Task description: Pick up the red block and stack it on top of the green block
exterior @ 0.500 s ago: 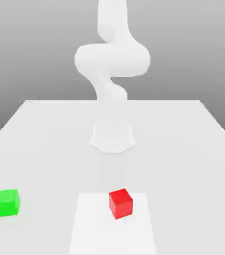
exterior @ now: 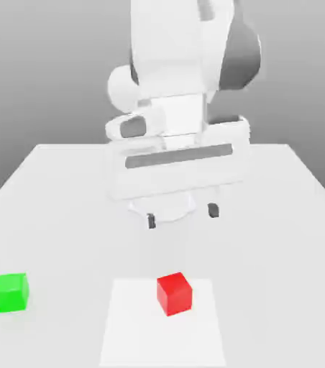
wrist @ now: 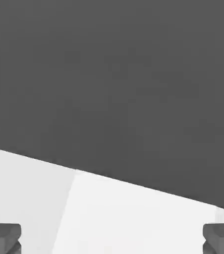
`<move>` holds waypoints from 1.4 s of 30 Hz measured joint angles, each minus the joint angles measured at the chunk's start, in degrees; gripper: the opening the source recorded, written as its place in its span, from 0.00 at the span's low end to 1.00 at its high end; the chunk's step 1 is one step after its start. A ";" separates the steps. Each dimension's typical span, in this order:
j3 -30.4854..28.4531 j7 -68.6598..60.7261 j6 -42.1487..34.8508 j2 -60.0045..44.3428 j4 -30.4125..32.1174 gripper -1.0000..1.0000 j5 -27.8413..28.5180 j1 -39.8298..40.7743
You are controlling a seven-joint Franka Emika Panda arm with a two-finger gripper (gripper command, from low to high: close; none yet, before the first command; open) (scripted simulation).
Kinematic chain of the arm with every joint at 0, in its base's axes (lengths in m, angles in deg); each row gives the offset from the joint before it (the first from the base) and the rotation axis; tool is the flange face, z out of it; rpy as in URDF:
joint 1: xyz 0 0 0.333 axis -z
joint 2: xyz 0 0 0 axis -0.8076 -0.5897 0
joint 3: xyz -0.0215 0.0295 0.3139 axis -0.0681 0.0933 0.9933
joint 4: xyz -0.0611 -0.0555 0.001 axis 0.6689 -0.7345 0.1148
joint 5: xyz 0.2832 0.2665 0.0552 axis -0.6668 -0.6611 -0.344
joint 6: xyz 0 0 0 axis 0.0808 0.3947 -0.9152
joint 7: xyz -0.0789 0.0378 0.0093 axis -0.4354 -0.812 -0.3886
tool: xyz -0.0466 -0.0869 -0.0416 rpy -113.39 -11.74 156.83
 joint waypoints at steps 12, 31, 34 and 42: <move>2.89 -3.27 15.77 -19.79 3.57 0.50 0.88 1.89; 2.08 -0.21 6.37 -8.88 5.23 0.00 5.08 2.20; -1.68 -4.05 4.22 -8.51 3.57 0.00 5.55 2.62; -7.66 -19.13 -0.44 -10.39 -2.85 0.00 4.81 18.51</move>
